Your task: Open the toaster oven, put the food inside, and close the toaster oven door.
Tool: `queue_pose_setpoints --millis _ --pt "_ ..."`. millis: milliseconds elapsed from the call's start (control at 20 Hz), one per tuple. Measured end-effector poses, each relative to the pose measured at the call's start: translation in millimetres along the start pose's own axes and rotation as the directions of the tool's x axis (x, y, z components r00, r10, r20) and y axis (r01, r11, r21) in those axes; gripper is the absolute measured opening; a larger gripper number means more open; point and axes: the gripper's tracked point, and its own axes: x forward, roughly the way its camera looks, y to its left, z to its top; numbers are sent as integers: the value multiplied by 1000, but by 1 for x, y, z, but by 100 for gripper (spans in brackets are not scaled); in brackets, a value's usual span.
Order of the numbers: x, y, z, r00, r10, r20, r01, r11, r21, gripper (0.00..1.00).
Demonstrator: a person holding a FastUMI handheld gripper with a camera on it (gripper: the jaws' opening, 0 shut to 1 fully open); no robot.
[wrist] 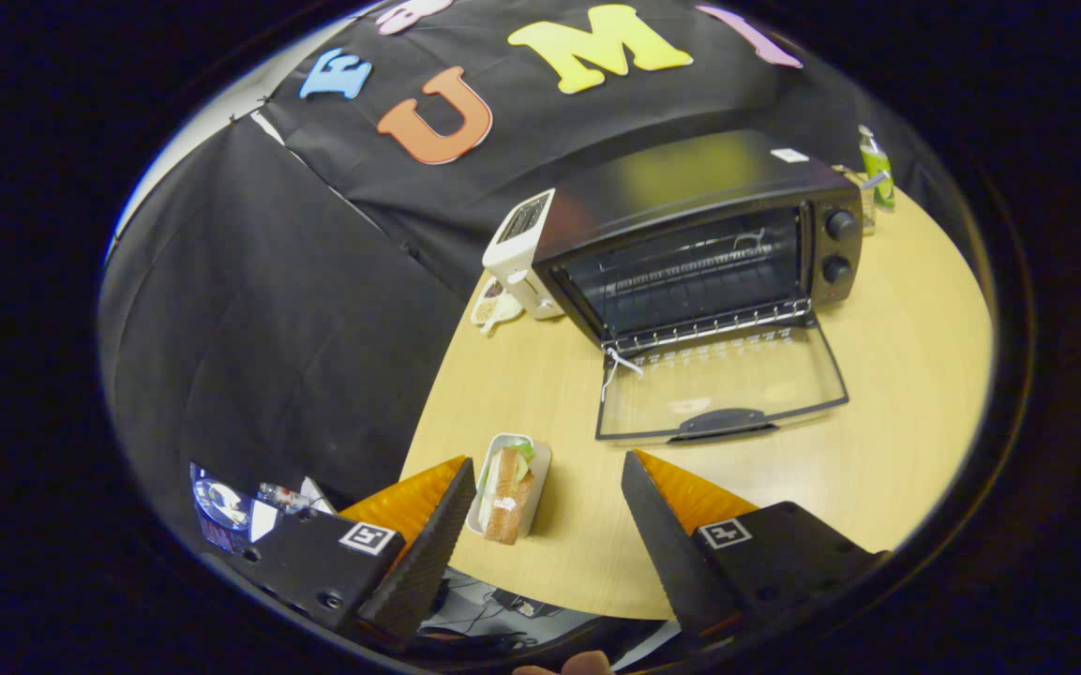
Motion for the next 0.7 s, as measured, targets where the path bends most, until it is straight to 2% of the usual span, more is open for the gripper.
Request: queue_pose_setpoints --millis 200,350,650,700 --pt "34 11 -24 988 85 -125 -64 984 165 100" --pt "55 25 -43 964 150 -218 -89 959 268 97" --pt "95 27 -68 930 166 -327 -58 947 315 87" --pt "98 28 -70 927 170 -334 -58 946 320 82"
